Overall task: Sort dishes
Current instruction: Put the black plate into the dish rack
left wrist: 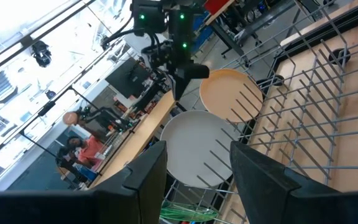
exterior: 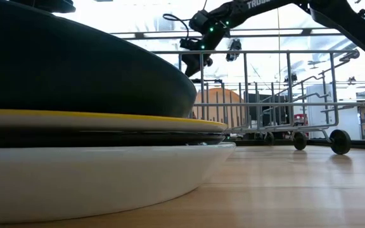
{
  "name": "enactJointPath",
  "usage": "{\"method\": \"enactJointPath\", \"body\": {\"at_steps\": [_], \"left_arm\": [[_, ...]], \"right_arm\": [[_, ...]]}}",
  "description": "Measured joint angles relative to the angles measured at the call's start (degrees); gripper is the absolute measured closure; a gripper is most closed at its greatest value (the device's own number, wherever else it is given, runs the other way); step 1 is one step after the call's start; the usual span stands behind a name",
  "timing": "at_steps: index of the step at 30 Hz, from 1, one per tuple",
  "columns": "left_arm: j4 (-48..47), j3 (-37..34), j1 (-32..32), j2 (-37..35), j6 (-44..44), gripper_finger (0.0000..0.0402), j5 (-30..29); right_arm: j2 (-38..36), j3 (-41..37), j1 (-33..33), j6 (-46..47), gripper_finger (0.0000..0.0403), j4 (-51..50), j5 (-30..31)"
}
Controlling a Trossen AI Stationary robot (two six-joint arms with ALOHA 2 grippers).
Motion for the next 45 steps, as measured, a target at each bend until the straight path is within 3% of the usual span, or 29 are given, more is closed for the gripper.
{"method": "enactJointPath", "body": {"at_steps": [7, 15, 20, 26, 33, 41, 45], "left_arm": [[-0.02, 0.0, 0.0, 0.0, 0.01, 0.0235, 0.0], [0.83, 0.02, 0.0, 0.02, 0.01, 0.0235, -1.8], [2.76, 0.43, -0.01, 0.13, 1.03, 0.0235, -1.68], [11.12, 4.86, 0.03, 2.63, 8.52, 0.0235, -0.21], [16.31, 11.32, -0.05, 8.98, 16.54, 0.0235, 8.43], [15.76, 20.59, -0.85, 17.61, 17.97, 0.0235, 28.85], [14.42, 25.75, -3.12, 21.35, 17.74, 0.0235, 33.44]], "right_arm": [[-3.37, 2.44, 0.25, 0.46, 0.0403, -10.07, 3.63], [-9.38, 2.74, 2.74, 5.13, 0.0403, -24.62, 3.75], [-13.39, -0.08, 7.45, 7.51, 0.0403, -28.22, 3.5], [-20.98, -7.72, 14.77, 11.03, 0.0403, -28.05, 3.31], [-34.73, -25.22, 23.7, 18.59, 0.0403, -19.22, 3.35], [-45.5, -41.09, 35.06, 29.57, 0.0403, -12.02, 3.46], [-48.18, -46.54, 41.83, 34.69, 0.0403, -8.48, 3.87]]}}
